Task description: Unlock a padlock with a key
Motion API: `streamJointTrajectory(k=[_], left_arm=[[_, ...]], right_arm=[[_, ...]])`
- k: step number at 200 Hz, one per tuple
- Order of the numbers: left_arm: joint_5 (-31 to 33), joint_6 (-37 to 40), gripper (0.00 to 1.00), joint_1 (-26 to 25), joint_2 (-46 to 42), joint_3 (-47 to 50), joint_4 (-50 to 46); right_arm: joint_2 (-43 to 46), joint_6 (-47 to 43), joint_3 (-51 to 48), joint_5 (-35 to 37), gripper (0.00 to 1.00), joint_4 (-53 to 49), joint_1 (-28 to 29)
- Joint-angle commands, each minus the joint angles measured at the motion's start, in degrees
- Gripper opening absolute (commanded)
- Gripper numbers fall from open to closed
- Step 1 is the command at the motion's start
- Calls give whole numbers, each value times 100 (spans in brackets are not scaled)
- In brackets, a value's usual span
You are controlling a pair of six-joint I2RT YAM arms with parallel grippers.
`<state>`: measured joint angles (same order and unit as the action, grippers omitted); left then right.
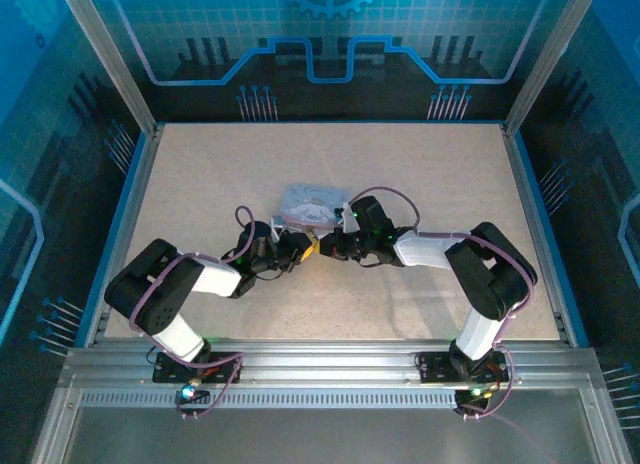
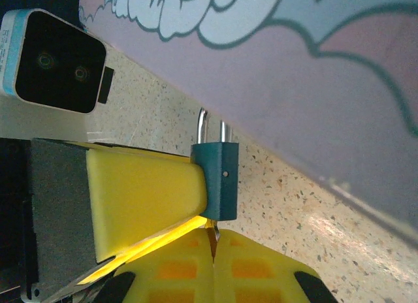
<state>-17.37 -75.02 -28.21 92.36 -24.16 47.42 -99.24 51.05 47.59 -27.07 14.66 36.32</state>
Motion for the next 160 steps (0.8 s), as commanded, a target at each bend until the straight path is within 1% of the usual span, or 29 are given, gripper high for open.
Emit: streamJointTrajectory(k=[1,9,31,55,73,98,124,134,146,160], left_arm=[[-9,125,11,-64,-203,-57,-103],[-5,123,11,-71,-222,-63,-122],[-4,136,10,-66,-250,-96,-168],[-4,146,10,-71,-264,-130,-217],[-5,135,10,-67,-288,-168,-263],[-14,137,10,-69,-314,-222,-335],[1,142,10,-68,-383,-265,-450],[13,142,11,-70,-413,-275,-460],[8,127,11,-66,-433,-275,-476],[1,93,11,-69,-439,-288,-480]], right_arm=[[38,-101,-67,-198,7,257,43],[57,-138,-82,-196,9,253,34],[265,-405,-154,-5,23,115,26],[639,-1117,-119,403,34,-791,-3],[943,-1726,-100,728,38,-1314,-19],[1445,-2913,-74,1396,39,-1721,165],[2059,-4566,-260,2243,41,-1532,652],[2248,-5289,-347,2632,44,-1430,886],[2379,-6103,-457,3098,51,-1269,1120],[2399,-6913,-526,3292,58,-1163,1209]])
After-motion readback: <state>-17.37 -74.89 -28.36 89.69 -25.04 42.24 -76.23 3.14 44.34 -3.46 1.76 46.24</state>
